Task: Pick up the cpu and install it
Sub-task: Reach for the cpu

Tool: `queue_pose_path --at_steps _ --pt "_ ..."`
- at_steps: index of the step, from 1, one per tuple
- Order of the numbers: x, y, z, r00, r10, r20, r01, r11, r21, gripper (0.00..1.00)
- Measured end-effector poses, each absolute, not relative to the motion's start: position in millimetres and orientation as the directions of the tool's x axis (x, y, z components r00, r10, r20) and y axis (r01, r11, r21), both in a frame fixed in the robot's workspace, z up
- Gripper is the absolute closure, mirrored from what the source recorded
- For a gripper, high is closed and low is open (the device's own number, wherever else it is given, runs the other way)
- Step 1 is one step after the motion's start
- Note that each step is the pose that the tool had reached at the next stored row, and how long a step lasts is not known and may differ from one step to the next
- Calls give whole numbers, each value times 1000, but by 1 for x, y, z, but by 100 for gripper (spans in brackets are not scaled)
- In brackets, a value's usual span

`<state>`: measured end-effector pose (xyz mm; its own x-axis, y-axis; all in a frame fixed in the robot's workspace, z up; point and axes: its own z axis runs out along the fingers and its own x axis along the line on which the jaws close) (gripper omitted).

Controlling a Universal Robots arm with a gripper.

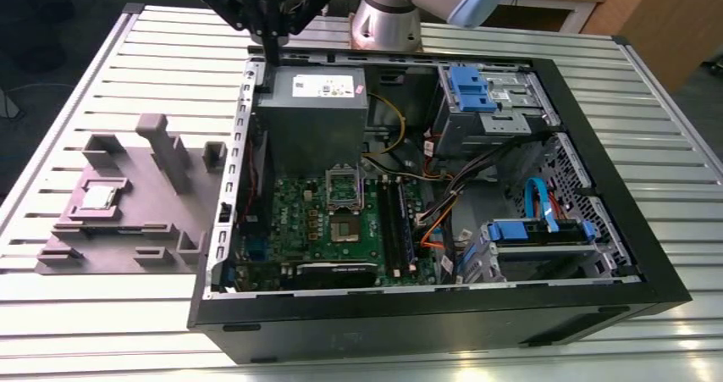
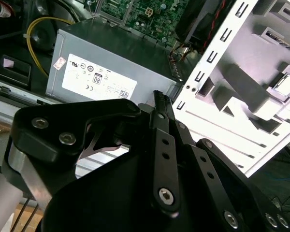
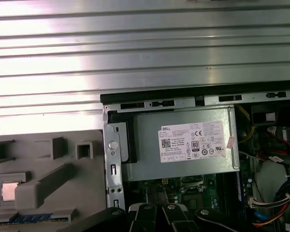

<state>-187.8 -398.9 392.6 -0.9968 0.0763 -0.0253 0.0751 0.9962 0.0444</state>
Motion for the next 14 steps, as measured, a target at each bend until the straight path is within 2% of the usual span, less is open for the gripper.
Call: queue_pose_path --at_steps 14 --pt "-216 -399 392 -997 76 -25 75 996 44 90"
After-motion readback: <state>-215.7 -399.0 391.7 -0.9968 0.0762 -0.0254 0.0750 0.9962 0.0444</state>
